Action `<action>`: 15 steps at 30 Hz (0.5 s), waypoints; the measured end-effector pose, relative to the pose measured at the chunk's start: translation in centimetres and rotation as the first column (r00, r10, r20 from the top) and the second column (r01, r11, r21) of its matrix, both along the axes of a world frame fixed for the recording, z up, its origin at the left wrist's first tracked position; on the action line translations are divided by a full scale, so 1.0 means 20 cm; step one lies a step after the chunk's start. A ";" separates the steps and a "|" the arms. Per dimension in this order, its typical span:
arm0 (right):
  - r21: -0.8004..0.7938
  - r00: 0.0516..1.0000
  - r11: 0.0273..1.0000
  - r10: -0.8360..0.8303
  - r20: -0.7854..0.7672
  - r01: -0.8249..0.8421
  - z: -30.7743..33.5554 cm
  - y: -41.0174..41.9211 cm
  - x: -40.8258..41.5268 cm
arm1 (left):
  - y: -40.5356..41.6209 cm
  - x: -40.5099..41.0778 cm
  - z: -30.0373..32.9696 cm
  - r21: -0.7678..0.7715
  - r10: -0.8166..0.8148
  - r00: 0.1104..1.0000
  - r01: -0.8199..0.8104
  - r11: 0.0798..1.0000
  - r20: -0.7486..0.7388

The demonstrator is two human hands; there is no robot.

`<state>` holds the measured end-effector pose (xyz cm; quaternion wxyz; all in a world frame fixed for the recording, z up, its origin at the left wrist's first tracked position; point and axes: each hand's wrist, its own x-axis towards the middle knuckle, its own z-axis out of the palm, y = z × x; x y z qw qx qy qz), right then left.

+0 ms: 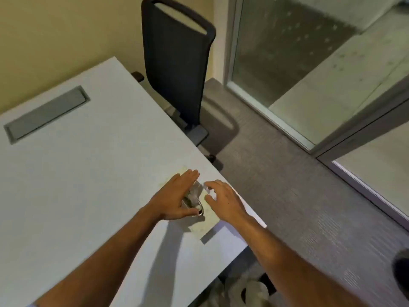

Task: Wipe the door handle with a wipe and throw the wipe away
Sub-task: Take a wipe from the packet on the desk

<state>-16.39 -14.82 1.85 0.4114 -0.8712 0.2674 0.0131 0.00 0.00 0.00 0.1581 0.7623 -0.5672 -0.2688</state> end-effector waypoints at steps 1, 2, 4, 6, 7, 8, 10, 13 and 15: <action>0.037 1.000 0.999 0.017 -0.017 -0.016 -0.04 0.03 0.02 | 0.00 0.00 -0.05 -0.001 -0.002 1.000 0.002 1.000 -0.013; 0.057 0.999 0.998 0.033 -0.007 -0.032 -0.07 0.06 0.06 | 0.00 0.01 -0.10 0.009 0.007 1.000 -0.007 1.000 -0.010; 0.035 0.996 0.995 0.094 -0.003 -0.093 -0.13 0.11 0.11 | -0.01 0.04 -0.22 0.011 0.034 0.999 -0.034 0.999 0.010; -0.064 0.990 0.988 0.140 -0.018 -0.141 -0.20 0.13 0.14 | -0.03 0.06 -0.32 -0.035 0.027 0.999 -0.026 0.999 0.034; -0.123 0.987 0.980 0.156 -0.028 -0.158 -0.23 0.13 0.16 | -0.04 0.07 -0.36 -0.041 0.024 0.999 -0.022 0.999 0.041; -0.166 0.987 0.973 0.156 -0.030 -0.159 -0.24 0.13 0.17 | -0.03 0.07 -0.40 -0.031 0.015 0.998 -0.013 0.999 0.053; -0.153 0.991 0.979 0.128 -0.037 -0.132 -0.28 0.13 0.17 | -0.04 0.06 -0.47 -0.011 0.004 0.997 -0.003 1.000 0.077; -0.062 0.998 0.996 0.058 -0.008 -0.059 -0.29 0.10 0.16 | -0.05 0.03 -0.53 -0.009 -0.023 0.983 0.026 1.000 0.185; 0.002 0.999 0.999 0.038 -0.012 -0.038 -0.28 0.08 0.16 | -0.05 0.03 -0.55 -0.017 -0.042 0.970 0.048 0.999 0.239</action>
